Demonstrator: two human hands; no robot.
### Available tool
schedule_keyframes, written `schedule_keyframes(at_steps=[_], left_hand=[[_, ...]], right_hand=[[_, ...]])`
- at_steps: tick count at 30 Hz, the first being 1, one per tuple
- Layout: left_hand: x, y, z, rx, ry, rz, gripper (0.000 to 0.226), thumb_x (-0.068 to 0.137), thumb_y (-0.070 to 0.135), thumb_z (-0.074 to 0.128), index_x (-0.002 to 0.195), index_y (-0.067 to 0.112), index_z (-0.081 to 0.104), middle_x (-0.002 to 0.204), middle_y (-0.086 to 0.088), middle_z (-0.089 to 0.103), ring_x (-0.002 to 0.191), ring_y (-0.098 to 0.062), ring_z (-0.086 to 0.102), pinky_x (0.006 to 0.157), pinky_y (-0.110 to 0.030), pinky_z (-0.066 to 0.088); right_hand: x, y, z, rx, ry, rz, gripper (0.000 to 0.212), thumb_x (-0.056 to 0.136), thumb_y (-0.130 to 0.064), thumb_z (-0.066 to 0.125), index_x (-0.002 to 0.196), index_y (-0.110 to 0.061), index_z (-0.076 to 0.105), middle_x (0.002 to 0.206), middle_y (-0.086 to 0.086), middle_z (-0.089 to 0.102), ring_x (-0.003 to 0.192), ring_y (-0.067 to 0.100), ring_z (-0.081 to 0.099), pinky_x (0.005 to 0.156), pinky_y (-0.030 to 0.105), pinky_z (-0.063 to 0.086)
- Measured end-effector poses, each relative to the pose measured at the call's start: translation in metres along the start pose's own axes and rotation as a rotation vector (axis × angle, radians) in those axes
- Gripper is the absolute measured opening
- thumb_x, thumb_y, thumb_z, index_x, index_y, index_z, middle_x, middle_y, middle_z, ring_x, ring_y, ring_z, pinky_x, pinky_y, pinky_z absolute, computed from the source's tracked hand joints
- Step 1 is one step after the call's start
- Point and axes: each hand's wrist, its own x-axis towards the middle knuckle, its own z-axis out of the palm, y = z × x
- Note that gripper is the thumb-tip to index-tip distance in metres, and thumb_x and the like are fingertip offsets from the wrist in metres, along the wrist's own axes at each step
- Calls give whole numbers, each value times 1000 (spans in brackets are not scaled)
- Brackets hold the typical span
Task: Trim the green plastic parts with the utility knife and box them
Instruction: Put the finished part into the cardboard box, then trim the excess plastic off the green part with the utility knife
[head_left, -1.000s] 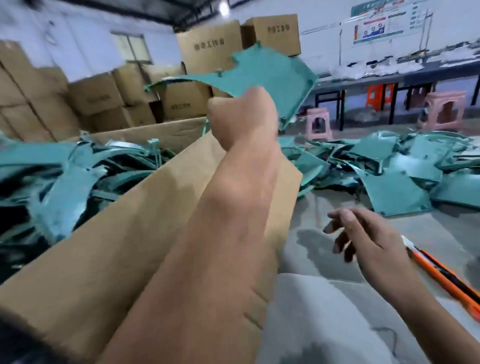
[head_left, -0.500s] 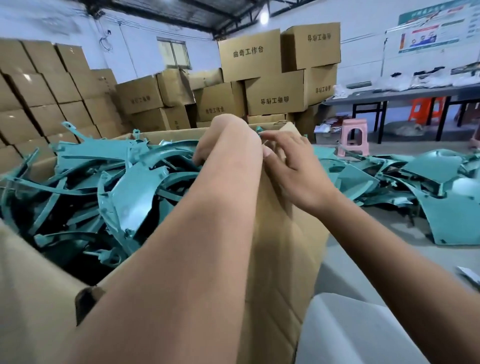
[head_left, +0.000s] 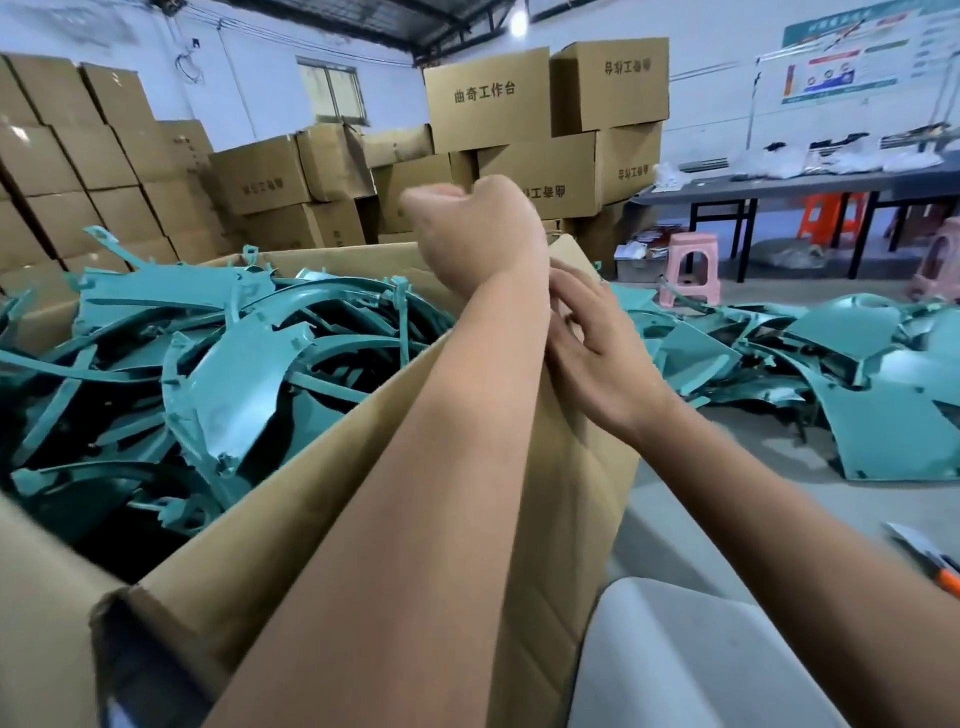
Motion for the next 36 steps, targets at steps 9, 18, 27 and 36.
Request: schedule_keyframes(at_steps=[9,18,27,36], left_hand=[[-88,-124,28,568,-742,-6,16,79,7,53,75,22,47,79,5,56,90,-28,59,75,-32,46],[-144,-207,48,730,-1177,-55,19,80,8,50,82,23,61,86,4,65,82,-22,62,56,-25,40],[-200,-231,74,532,-1240,-356,16,94,31,64,99,16,66,99,-7,72,105,-34,68,94,-47,58],[-211,-243,64,289,-1311,-370,18,105,11,53,113,12,69,111,-7,75,102,-24,70,96,-44,55]], right_hand=[[-68,121,-36,-610,-55,673,31,96,-26,61,119,-5,59,123,25,52,116,42,46,101,46,38],[-121,224,-124,-1048,57,992,52,88,-27,72,126,-8,42,133,22,39,122,41,43,91,49,49],[-141,221,-156,-1020,24,779,32,92,-38,64,80,-9,62,89,18,62,82,41,63,68,41,46],[-201,143,-170,-561,162,550,15,92,-23,72,90,-12,62,93,2,62,83,20,58,74,33,40]])
